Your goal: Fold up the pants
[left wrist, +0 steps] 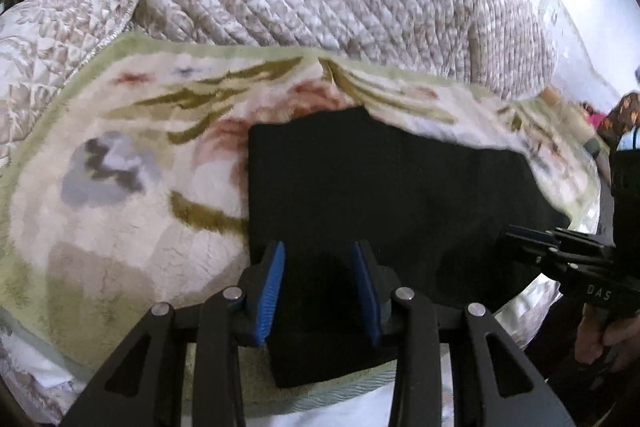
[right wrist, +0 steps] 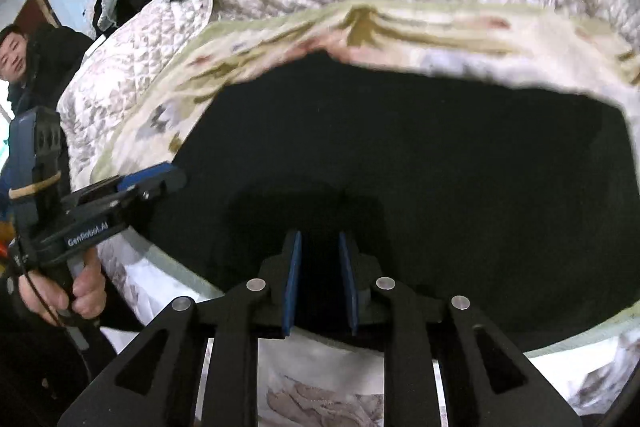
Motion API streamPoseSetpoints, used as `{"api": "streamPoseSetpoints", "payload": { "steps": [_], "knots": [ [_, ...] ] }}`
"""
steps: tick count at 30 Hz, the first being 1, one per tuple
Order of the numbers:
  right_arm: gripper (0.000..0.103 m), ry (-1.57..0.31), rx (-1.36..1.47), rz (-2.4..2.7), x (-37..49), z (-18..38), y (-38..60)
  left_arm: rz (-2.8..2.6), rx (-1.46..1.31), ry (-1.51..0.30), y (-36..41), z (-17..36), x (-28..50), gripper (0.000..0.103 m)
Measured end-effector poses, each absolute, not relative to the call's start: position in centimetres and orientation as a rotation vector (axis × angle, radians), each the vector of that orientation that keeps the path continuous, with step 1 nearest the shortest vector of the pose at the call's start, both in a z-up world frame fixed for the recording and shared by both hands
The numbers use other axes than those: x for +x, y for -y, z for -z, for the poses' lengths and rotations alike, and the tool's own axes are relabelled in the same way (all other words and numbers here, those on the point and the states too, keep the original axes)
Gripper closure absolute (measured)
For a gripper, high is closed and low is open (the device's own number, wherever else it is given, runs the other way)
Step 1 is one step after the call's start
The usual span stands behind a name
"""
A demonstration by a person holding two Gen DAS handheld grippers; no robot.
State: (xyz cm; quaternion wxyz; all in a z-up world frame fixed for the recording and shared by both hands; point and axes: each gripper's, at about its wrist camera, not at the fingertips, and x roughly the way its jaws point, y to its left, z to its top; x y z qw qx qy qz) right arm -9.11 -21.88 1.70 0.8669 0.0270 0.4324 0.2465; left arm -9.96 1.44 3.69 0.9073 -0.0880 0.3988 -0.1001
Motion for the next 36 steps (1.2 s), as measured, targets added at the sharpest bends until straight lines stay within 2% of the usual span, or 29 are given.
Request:
{"api": "streamPoseSetpoints", "payload": {
  "steps": [4, 7, 13, 17, 23, 28, 36],
  "knots": [
    [0.084, -0.840, 0.057, -0.556, -10.3, -3.0, 21.3, 0.236, -0.201, -0.844, -1.3, -3.3, -10.7, 0.065],
    [0.084, -0.981, 0.017, -0.539, -9.7, -0.4, 20.0, 0.232, -0.167, -0.873, -0.6, -2.5, -10.6, 0.065],
    [0.084, -1.001, 0.040, -0.522, -10.5, -0.1, 21.9, 0.269, -0.179, -0.895, -0.4, -2.6, -11.3, 0.064],
    [0.084, -0.960, 0.052, -0.500, -10.7, -1.5, 22.3, 0.263, -0.089, -0.916, 0.7, -2.5, -11.5, 0.062],
    [0.084, -0.889, 0.070, -0.548, -9.5, -3.0, 20.1, 0.273, -0.145, -0.906, 0.2, -3.8, -10.9, 0.059],
    [0.084, -0.929, 0.038, -0.488, -6.0, -0.7, 18.8, 0.194, -0.132, -0.887, -0.1, -3.8, -7.4, 0.059],
    [0.084, -0.879, 0.135, -0.421, -6.7, -2.1, 22.7, 0.147, -0.116, -0.875, -0.2, -4.3, -7.3, 0.059]
  ]
}}
